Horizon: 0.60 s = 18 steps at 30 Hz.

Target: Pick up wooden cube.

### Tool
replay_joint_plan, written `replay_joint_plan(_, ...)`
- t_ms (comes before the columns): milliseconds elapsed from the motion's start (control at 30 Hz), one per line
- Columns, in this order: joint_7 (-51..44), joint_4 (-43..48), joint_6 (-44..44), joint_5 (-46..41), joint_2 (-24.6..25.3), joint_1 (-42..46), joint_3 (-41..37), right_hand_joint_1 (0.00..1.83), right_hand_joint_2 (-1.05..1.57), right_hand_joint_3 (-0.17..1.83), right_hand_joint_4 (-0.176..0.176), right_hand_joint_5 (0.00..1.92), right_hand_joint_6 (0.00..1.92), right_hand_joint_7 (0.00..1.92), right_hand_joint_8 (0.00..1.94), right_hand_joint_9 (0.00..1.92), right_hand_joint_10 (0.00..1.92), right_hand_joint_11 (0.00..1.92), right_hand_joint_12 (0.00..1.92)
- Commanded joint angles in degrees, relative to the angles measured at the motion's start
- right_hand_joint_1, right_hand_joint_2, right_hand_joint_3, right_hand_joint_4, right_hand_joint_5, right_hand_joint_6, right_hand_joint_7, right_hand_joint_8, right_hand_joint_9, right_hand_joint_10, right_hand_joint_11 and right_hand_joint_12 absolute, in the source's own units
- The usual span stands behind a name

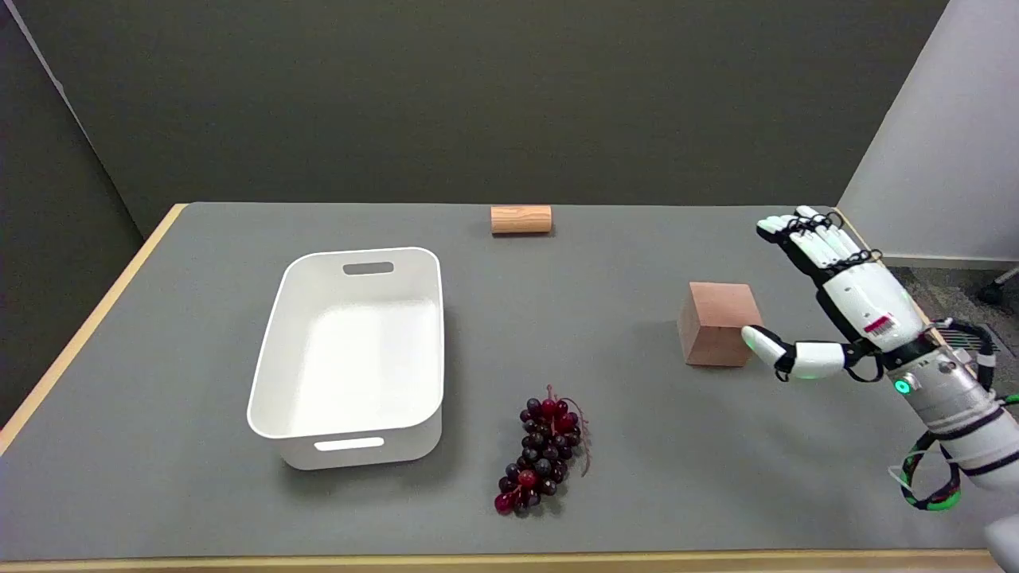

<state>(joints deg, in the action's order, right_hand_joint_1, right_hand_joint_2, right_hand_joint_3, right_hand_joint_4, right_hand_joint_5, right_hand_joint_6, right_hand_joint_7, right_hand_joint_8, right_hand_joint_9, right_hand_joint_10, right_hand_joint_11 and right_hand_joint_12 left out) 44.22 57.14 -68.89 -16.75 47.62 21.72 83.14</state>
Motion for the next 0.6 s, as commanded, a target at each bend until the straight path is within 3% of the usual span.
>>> replay_joint_plan(33, -2.8, -0.9, 14.0, 6.8, -0.1, -8.0, 4.6, 0.51, 0.59, 0.80, -0.070, 0.11, 0.31, 0.11, 0.27, 0.00, 0.45, 0.00, 0.11)
replay_joint_plan(167, -2.7, -1.6, 16.8, 7.2, -0.8, -9.8, 6.8, 0.49, 0.52, 0.91, -0.067, 0.07, 0.38, 0.07, 0.30, 0.02, 0.35, 0.00, 0.08)
replay_joint_plan(600, -0.8, 0.5, 17.6, 7.6, -0.7, -8.6, 8.5, 0.45, 0.51, 0.90, -0.063, 0.06, 0.35, 0.06, 0.21, 0.02, 0.25, 0.00, 0.08)
